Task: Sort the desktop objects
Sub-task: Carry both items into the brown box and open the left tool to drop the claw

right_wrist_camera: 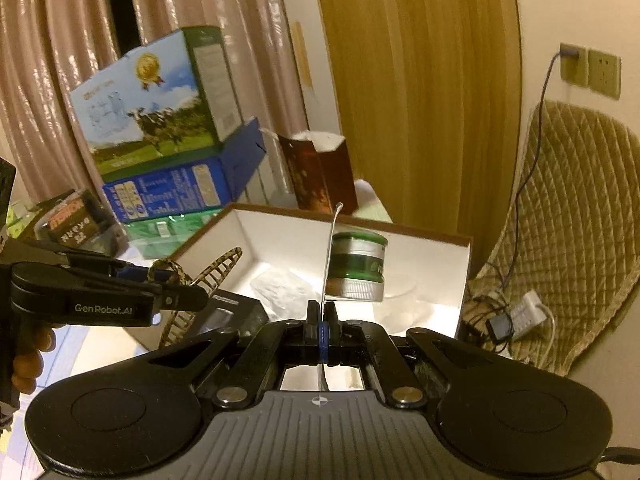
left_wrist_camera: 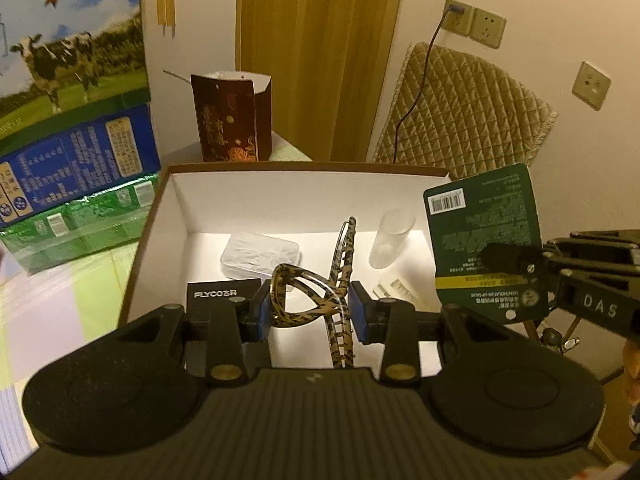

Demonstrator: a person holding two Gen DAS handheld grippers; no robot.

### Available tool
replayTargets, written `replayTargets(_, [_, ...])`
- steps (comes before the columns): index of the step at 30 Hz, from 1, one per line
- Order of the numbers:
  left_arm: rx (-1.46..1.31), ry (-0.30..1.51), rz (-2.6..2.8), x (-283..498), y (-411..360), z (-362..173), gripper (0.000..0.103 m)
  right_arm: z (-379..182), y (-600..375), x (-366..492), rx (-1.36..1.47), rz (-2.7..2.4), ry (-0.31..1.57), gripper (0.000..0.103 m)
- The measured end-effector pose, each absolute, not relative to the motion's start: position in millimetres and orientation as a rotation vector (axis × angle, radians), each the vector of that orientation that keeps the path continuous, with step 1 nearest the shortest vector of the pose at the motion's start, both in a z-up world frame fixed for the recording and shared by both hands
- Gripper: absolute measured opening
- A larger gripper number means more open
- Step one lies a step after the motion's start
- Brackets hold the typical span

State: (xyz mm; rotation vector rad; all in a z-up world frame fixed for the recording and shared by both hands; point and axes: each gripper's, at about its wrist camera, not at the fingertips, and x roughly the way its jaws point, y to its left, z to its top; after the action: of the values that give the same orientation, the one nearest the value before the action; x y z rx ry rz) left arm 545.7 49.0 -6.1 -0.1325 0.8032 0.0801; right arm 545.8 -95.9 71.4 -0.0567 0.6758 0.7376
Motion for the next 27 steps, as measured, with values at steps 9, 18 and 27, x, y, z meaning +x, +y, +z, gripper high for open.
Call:
replayTargets(9, [-0.141,0.890,0.096,575,44,-36,0.033,53,-91,568,-0.100,0.744,0.728,0.000])
replayTargets(18, [-0.142,0.983,0.119,598,40,-65,0.033,39,-86,578,-0.125,0.778,0.788,0.000])
replayTargets(27, [-0.124,1.054,0.137,608,38,-84,0.034,31,-85,586,-0.122,0.801,0.845,0.000])
